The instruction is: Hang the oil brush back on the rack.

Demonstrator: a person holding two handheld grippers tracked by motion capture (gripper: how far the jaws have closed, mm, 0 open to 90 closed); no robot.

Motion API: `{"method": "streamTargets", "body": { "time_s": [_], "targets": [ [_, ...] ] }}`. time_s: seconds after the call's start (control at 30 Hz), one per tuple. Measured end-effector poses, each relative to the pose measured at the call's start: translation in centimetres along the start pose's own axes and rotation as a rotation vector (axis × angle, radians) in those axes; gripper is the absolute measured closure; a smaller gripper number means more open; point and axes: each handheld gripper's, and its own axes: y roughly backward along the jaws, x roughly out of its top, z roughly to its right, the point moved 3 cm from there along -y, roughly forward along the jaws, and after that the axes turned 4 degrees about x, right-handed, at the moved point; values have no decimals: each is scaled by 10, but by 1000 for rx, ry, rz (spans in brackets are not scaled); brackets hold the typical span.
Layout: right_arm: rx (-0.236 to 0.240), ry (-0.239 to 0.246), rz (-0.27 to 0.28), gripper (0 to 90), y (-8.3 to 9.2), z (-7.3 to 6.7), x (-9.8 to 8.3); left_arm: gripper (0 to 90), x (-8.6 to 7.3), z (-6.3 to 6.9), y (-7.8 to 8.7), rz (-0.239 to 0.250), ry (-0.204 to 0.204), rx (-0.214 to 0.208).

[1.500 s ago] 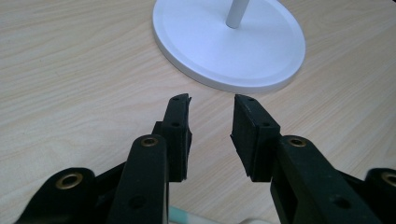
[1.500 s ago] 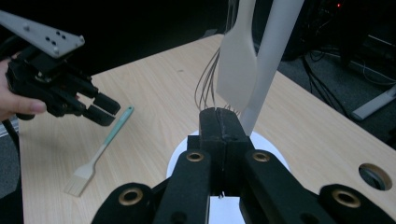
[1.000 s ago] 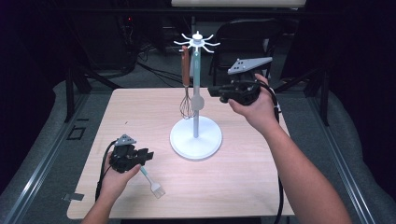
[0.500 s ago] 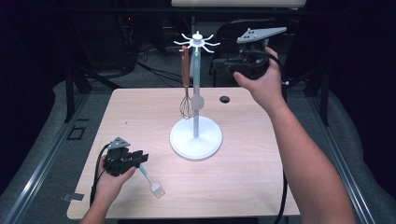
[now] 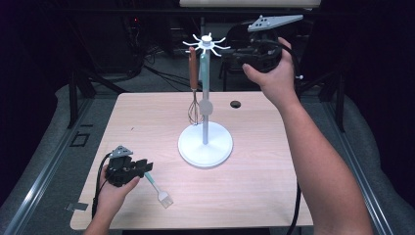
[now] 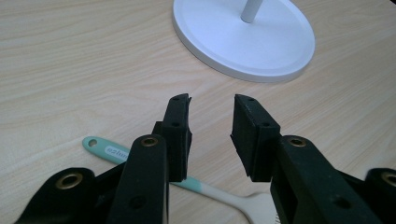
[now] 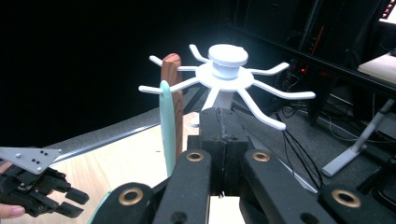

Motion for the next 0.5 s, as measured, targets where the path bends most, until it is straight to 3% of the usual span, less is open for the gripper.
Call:
{"method": "streamTargets", "body": {
  "time_s": [0.5],
  "targets": [
    [10, 36, -24, 900, -20, -20, 4, 670, 4, -2, 1, 3, -10, -10]
  ]
}}
